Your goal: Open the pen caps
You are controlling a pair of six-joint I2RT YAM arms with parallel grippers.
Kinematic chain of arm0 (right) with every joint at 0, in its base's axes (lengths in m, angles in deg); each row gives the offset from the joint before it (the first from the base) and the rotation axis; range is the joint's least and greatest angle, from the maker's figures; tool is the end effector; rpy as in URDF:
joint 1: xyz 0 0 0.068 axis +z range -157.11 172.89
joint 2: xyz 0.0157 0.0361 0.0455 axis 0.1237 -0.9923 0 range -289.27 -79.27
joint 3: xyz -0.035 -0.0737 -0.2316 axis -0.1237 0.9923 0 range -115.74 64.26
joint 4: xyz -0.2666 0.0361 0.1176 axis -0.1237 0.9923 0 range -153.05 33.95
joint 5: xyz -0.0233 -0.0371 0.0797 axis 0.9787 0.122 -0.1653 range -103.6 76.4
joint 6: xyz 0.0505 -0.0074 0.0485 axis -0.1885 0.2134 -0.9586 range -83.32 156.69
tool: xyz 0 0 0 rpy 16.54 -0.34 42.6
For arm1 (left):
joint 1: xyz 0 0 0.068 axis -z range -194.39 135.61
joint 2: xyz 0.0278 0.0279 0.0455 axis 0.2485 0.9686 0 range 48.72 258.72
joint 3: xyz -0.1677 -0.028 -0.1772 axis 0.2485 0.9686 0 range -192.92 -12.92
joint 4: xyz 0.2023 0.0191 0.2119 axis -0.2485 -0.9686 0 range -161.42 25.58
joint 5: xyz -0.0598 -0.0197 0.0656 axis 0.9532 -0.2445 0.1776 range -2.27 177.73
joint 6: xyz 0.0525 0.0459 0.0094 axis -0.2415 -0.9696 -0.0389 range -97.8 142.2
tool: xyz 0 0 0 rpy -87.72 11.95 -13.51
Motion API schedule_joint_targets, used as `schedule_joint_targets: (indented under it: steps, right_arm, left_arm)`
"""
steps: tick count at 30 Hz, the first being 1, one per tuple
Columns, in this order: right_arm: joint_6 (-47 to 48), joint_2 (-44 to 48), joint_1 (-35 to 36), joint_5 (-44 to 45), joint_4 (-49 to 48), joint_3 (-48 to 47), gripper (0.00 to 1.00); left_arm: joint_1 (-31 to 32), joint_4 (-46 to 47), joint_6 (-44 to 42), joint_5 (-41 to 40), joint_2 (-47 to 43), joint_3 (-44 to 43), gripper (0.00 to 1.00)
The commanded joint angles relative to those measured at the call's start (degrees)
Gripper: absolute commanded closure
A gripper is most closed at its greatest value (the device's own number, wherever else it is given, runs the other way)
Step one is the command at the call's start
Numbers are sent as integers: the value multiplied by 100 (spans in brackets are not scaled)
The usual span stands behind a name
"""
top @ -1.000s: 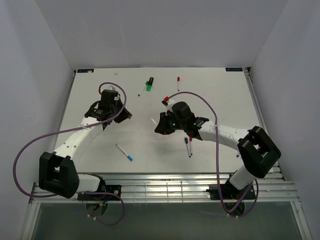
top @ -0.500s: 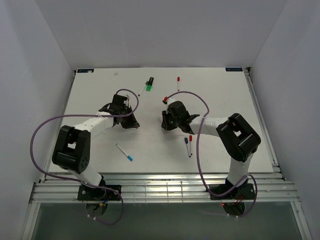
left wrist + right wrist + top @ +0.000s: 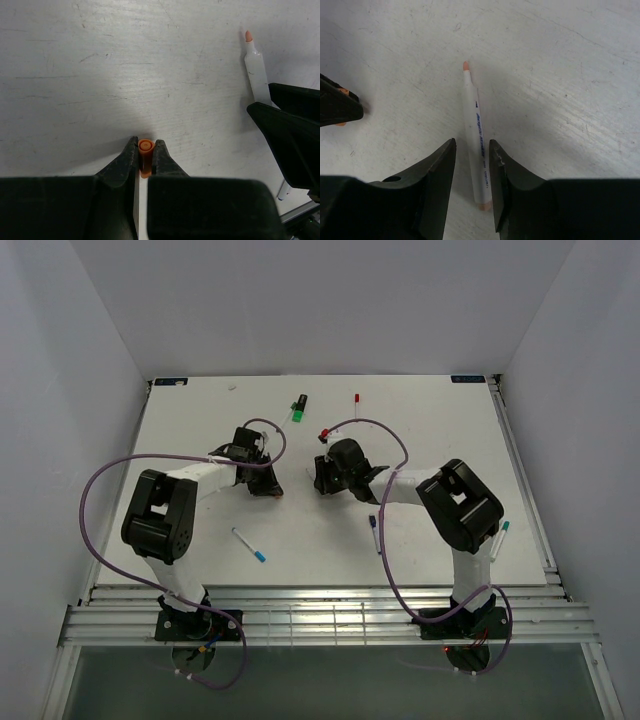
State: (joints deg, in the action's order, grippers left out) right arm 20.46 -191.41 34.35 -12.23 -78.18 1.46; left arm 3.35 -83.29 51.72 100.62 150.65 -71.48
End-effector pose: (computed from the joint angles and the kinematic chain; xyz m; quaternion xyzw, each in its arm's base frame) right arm 0.3345 0.2935 0.0853 -0.1876 0.8636 0.2164 0.4149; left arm 0.3517 -0.1260 0.0811 -0.0722 0.9623 -0.1954 0.1748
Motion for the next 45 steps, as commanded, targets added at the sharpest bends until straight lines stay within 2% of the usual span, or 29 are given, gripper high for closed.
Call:
schedule_joint_targets:
  steps: [1,7,13,18,29,40,45]
  right_arm:
    - [67,-159,-32,-57,-7,-144,60]
    - [6,-186,-23,-75,81,-170,53]
    - [6,-361,-41,-383,371,-381,52]
    - [23,-440,-58,-365,643,-601,52]
    - [383,-880,-41,522,2066,-1348,56]
    - [612,-1064,100,619,2445,-1577,59]
    - [410,-1074,109,681,2533,-1525,61]
  left_arm:
    - [2,-20,-96,-199,64,-24,95]
    - [2,-178,98,-496,2,91,89]
    - [2,-345,195,-647,11,153,85]
    - [2,-512,282,-858,81,117,74]
    - [2,-530,581,-963,73,266,64]
    - [2,-547,660,-1139,-208,425,55]
    - [2,-600,722,-1201,-691,521,52]
